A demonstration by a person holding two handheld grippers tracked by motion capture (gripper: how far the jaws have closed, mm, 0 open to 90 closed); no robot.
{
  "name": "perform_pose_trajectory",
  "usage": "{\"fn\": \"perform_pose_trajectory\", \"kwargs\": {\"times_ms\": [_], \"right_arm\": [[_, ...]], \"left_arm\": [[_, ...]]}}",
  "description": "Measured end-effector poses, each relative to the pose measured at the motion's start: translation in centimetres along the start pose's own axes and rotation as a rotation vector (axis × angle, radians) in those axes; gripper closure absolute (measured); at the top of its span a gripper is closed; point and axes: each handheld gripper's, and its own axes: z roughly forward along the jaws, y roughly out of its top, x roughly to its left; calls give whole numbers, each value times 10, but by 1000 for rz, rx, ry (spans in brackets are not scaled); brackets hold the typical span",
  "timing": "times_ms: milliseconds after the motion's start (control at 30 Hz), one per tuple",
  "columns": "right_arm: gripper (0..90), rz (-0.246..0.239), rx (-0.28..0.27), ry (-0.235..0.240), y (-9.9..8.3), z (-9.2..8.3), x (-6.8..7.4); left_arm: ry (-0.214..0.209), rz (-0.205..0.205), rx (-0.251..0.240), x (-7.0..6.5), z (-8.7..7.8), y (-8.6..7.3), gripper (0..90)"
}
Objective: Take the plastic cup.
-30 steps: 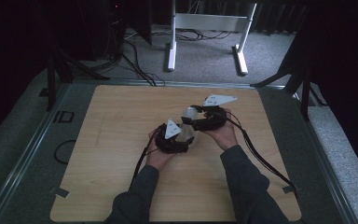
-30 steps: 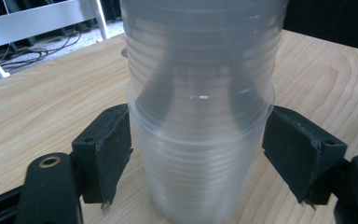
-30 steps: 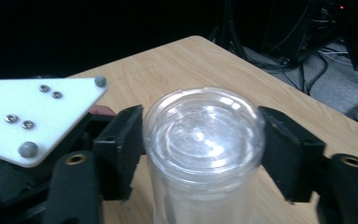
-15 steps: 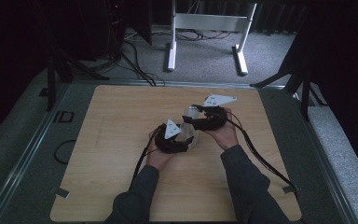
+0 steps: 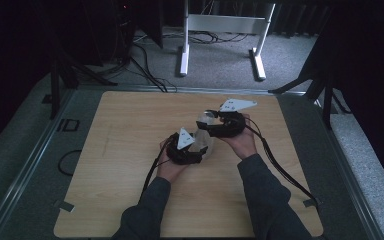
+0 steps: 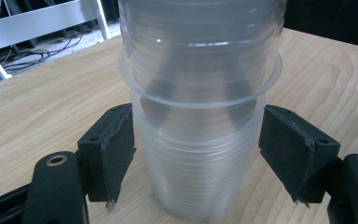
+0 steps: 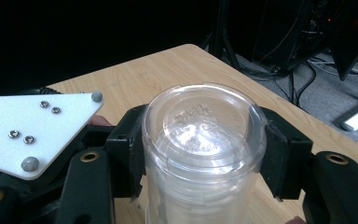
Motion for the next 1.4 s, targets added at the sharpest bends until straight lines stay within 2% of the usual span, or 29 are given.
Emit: {"fn": "perform_pose_trajectory", "kwargs": {"times_ms": [600,1067,1400], "right_arm": [[409,30,-39,23,7,-11,-3],[410,6,-66,21,23,-21,0],[412,21,-86,31,27,-29,-3]], "left_arm": [[0,-14,-1,1,-2,-2,274],[9,-27,-10,4,-10,-2,276],[3,-42,-20,7,-15,-2,286]]}}
